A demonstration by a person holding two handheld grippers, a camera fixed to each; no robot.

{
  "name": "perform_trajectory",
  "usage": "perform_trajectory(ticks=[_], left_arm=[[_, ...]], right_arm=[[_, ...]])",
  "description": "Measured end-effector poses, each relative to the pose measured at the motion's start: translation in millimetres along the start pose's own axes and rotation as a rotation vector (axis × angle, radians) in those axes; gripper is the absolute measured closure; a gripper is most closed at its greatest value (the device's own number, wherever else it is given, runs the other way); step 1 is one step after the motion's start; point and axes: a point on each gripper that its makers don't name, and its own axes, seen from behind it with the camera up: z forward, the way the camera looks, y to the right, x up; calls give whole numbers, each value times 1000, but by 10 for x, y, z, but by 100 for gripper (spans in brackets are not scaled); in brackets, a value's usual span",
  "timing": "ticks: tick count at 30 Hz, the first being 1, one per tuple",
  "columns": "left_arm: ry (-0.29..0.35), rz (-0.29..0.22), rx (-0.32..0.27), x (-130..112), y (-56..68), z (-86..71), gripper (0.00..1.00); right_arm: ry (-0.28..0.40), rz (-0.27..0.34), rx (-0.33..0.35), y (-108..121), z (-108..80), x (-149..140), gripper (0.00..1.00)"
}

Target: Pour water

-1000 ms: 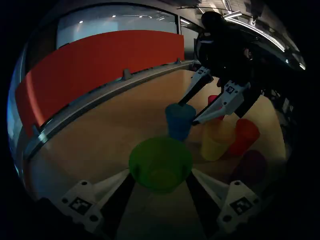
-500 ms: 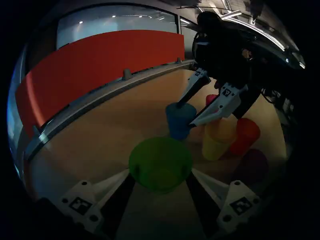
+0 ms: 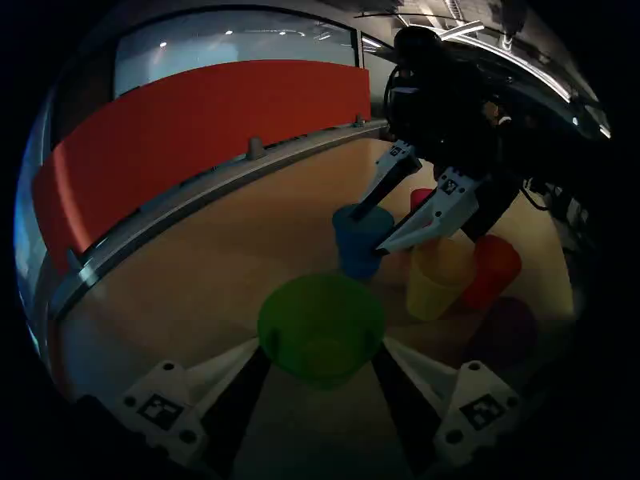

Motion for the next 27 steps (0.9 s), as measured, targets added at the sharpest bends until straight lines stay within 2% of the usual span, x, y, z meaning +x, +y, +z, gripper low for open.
perform_trajectory(ticks=[6, 12, 19, 27], left_arm=[[8, -6, 1, 32, 6, -24, 17], [33, -23, -3, 122, 27, -64, 17], [82, -25, -6, 293, 95, -201, 17], [149, -14, 8, 550, 188, -427, 17]], right_arm=[[23, 11, -2, 18, -37, 25, 10], [77, 12, -12, 30, -192, 156, 10], [148, 17, -31, 4, -457, 331, 10], [243, 21, -61, -52, -849, 535, 10]])
